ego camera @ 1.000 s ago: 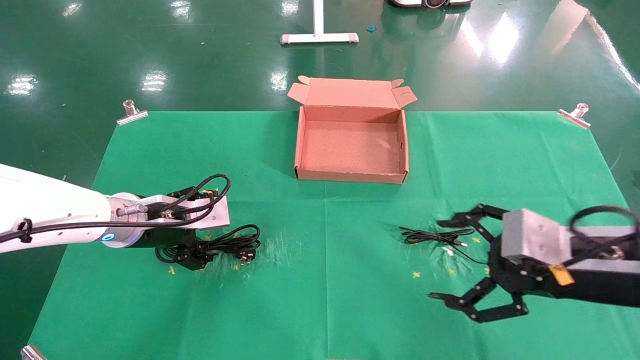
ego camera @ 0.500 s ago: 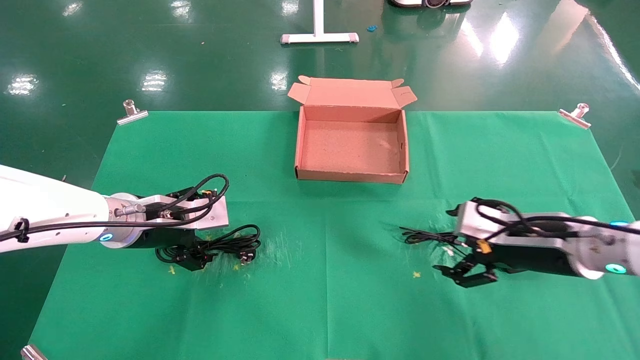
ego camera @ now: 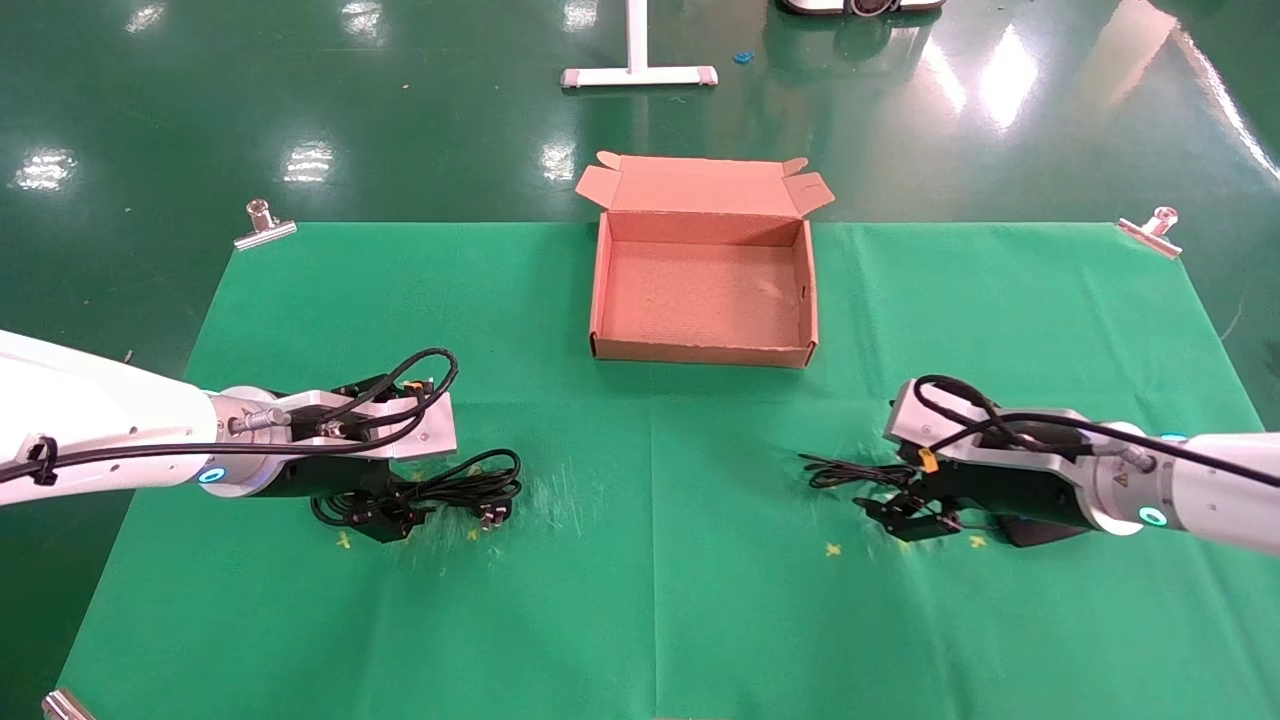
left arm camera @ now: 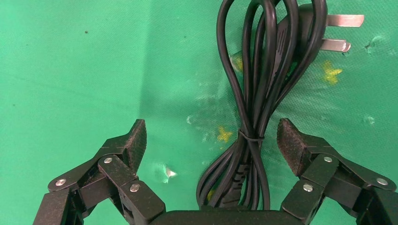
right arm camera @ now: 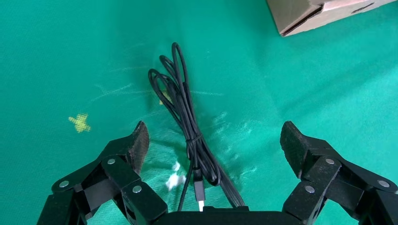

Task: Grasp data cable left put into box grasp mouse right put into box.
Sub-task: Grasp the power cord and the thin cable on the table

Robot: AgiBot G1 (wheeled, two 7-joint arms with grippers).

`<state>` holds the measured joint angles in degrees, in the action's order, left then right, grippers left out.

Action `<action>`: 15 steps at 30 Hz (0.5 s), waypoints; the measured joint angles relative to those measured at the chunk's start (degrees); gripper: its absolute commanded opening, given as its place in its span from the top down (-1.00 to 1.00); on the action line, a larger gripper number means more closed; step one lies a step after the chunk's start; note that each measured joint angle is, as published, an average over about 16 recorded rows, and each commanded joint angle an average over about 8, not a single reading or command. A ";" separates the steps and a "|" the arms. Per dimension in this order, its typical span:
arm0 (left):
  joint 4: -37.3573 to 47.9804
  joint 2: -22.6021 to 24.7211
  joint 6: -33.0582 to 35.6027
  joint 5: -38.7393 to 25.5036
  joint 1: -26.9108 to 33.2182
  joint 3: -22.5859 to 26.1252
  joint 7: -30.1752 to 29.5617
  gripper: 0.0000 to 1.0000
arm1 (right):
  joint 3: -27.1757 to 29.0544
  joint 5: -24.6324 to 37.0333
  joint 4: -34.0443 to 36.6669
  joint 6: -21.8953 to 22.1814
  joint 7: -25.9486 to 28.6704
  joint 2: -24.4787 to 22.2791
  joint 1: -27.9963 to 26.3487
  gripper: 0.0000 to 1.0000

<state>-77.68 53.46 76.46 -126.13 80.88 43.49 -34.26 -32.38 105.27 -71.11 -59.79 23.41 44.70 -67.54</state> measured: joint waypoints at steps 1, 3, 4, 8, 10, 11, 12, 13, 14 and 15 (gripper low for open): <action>0.00 0.00 0.00 0.00 0.00 0.00 0.00 1.00 | -0.01 0.05 0.02 0.06 0.01 0.03 0.01 0.67; 0.00 0.00 0.00 0.00 0.00 0.00 0.00 1.00 | -0.01 0.17 0.07 0.21 0.06 0.09 0.03 1.00; 0.00 0.00 0.00 0.00 0.00 -0.01 0.00 1.00 | 0.01 0.11 0.06 0.18 0.04 0.07 0.04 1.00; 0.00 -0.01 0.01 0.02 0.00 -0.02 0.00 1.00 | 0.06 -0.22 -0.05 -0.14 -0.04 -0.08 0.02 1.00; 0.00 -0.02 0.02 0.02 0.00 -0.02 0.00 1.00 | 0.07 -0.36 -0.10 -0.29 -0.07 -0.15 0.01 1.00; 0.00 -0.02 0.02 0.03 0.00 -0.02 0.00 1.00 | 0.08 -0.42 -0.12 -0.35 -0.09 -0.18 0.01 1.00; 0.00 -0.02 0.02 0.03 0.00 -0.03 0.00 1.00 | 0.08 -0.48 -0.15 -0.42 -0.10 -0.21 0.00 1.00; 0.00 -0.03 0.02 0.03 0.00 -0.03 0.00 1.00 | 0.09 -0.54 -0.17 -0.47 -0.11 -0.24 0.00 1.00; 0.00 -0.03 0.02 0.04 0.00 -0.03 0.00 1.00 | 0.09 -0.59 -0.18 -0.53 -0.13 -0.27 0.00 1.00; 0.00 -0.03 0.02 0.04 0.00 -0.03 0.00 1.00 | 0.10 -0.63 -0.20 -0.57 -0.14 -0.29 -0.01 1.00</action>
<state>-77.67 53.43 76.48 -126.08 80.88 43.46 -34.26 -32.28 104.64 -71.31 -60.36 23.28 44.42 -67.55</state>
